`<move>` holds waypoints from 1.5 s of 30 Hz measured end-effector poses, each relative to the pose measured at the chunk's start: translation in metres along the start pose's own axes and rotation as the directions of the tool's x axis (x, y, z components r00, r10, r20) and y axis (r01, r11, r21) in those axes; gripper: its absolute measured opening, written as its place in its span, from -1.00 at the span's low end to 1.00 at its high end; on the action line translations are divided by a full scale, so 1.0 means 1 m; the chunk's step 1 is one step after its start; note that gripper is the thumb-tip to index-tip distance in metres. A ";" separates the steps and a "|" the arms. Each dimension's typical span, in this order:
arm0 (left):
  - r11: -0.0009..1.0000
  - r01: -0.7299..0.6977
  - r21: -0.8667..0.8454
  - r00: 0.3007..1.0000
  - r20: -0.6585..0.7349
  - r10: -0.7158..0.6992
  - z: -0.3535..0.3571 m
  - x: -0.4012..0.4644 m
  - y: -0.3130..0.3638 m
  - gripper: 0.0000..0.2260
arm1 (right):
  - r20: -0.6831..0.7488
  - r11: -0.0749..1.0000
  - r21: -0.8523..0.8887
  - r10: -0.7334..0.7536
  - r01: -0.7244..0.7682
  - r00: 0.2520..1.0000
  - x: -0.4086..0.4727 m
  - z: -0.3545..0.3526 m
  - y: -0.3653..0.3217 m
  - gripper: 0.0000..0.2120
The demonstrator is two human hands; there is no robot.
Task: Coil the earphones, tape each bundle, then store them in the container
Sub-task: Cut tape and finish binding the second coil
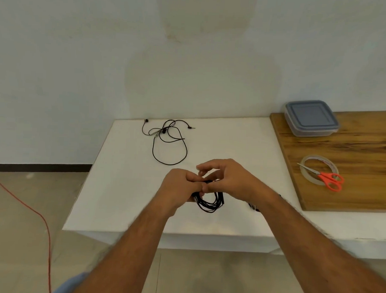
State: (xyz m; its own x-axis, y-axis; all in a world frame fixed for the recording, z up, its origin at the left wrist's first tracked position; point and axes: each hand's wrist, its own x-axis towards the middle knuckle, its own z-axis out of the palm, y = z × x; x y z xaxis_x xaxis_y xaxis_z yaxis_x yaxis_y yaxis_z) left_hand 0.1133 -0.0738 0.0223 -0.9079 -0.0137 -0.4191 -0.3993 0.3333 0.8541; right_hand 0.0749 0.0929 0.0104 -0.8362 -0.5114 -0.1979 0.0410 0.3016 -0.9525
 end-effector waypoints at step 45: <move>0.909 0.219 -0.355 0.975 0.110 -0.192 -0.010 -0.001 0.006 -0.90 | -0.238 0.872 -0.432 -0.355 0.229 0.904 -0.003 0.013 0.000 -0.72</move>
State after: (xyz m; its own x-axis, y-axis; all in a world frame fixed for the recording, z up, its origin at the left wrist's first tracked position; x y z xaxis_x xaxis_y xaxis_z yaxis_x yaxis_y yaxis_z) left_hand 0.1104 -0.0813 0.0314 -0.7945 0.0263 -0.6068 -0.6073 -0.0351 0.7937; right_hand 0.0843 0.0840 0.0083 -0.9005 -0.3783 0.2144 -0.3923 0.4939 -0.7760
